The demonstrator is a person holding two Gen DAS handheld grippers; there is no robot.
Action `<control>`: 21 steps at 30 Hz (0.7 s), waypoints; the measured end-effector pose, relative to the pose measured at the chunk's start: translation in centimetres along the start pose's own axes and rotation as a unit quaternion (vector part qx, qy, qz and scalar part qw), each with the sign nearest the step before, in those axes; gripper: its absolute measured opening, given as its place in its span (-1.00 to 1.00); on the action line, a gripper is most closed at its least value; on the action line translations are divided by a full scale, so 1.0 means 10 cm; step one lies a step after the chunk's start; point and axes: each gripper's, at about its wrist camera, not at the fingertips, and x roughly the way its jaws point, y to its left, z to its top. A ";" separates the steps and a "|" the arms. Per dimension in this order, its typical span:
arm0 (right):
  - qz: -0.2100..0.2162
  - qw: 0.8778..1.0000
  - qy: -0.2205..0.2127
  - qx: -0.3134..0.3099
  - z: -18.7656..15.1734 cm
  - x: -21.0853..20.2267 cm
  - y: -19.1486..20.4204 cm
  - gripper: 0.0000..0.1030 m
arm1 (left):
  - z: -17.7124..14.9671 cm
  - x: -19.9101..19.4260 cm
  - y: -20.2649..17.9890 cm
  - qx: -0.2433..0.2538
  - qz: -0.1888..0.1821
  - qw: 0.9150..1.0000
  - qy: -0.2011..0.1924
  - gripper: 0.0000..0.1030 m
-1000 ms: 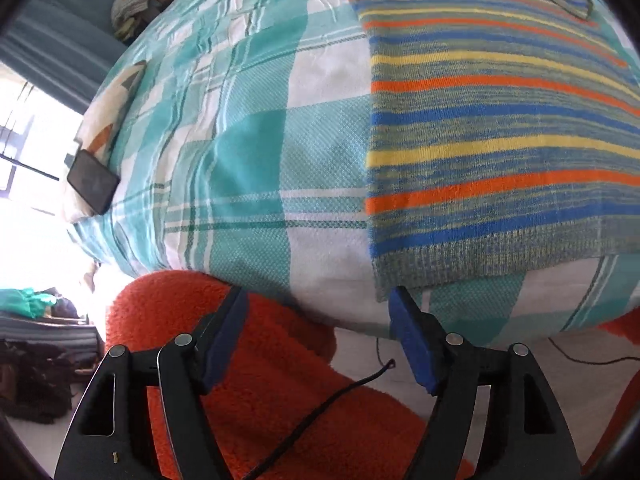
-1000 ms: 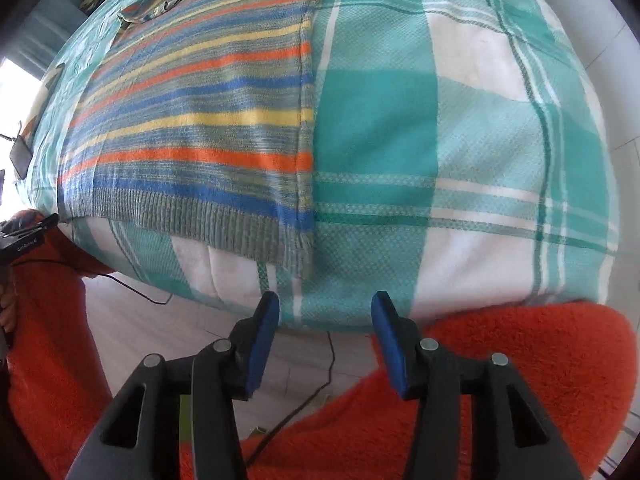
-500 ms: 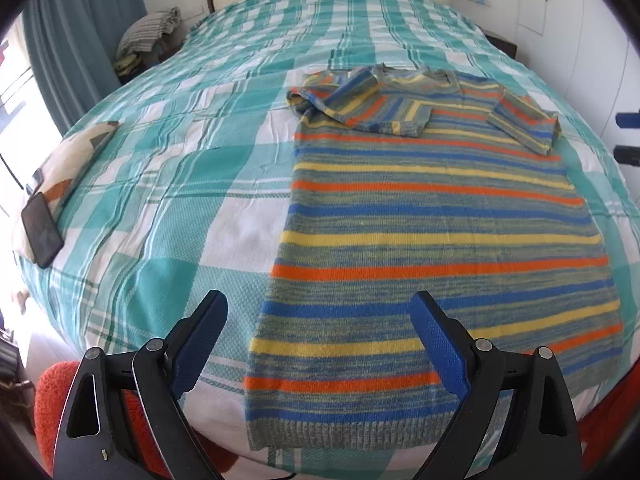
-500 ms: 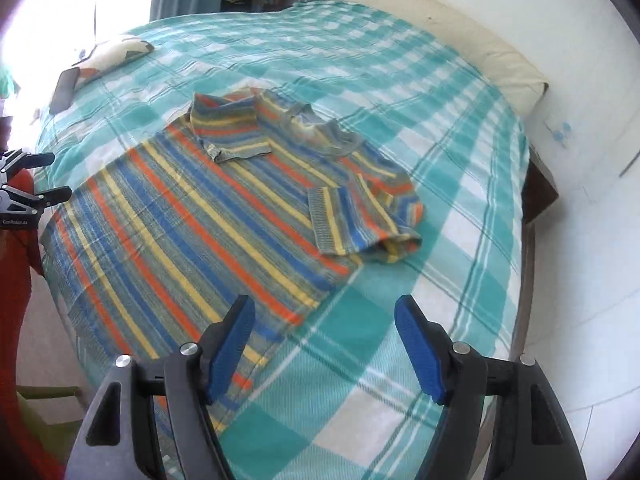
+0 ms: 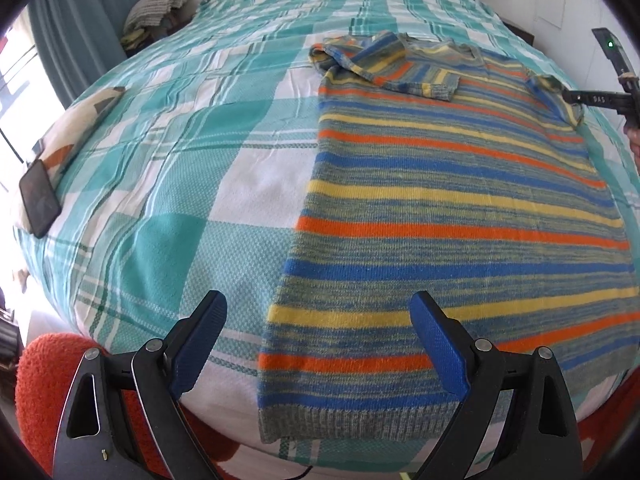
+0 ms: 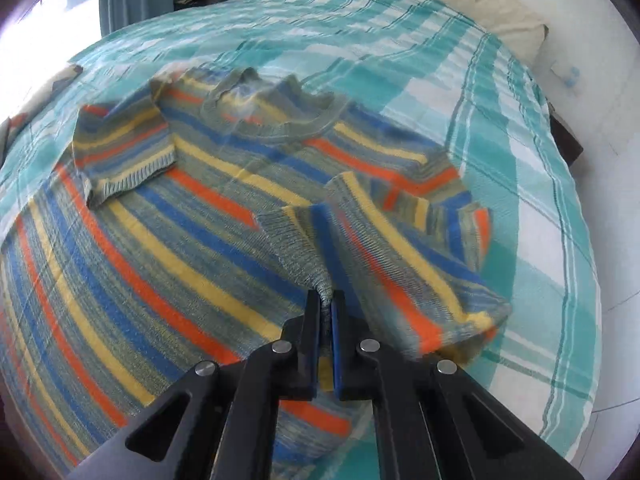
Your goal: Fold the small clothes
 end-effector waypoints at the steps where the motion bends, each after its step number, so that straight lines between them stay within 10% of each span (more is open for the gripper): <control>1: -0.010 0.999 -0.019 0.029 0.00 -0.17 -0.21 -0.91 | 0.00 0.00 0.01 -0.002 -0.006 1.000 0.001 0.82; 4: -0.044 0.985 -0.056 0.154 -0.21 -0.67 -1.08 -0.91 | -0.01 -0.01 0.03 -0.016 -0.027 1.000 0.001 0.82; 10: -0.050 0.919 -0.029 0.389 -1.12 -0.92 -2.43 -0.91 | -0.05 0.03 0.01 -0.025 -0.039 0.999 0.013 0.82; 15: 0.032 0.868 0.005 0.495 -1.62 -0.59 -2.44 -0.91 | -0.07 0.06 0.01 -0.021 -0.028 0.999 0.021 0.82; 21: -0.003 0.859 0.021 0.511 -1.83 -0.45 -2.35 -0.93 | -0.08 0.13 0.04 -0.026 -0.026 0.999 0.035 0.82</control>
